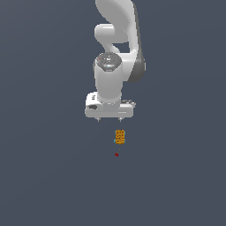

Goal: Pick up the object and move it to a goal position.

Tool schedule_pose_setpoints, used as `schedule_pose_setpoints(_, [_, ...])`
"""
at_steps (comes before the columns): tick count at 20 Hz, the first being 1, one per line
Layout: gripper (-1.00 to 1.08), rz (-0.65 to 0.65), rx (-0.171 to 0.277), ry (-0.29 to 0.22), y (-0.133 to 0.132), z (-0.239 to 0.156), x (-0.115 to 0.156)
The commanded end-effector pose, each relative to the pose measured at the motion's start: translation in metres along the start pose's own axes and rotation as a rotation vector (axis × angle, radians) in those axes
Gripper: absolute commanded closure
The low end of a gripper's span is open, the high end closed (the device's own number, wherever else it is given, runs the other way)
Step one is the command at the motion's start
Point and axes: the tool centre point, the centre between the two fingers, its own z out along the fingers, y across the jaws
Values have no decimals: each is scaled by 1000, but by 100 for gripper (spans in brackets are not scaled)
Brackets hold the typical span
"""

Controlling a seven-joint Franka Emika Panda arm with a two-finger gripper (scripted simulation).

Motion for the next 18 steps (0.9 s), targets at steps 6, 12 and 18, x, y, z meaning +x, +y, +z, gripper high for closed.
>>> schedule_pose_setpoints(6, [-92, -26, -5, -16, -14, 3, -2])
schedule_pose_setpoints(12, [-92, -48, -11, -30, -23, 2, -5])
schedule_pose_setpoints(18, [-92, -38, -7, -24, -26, 11, 1])
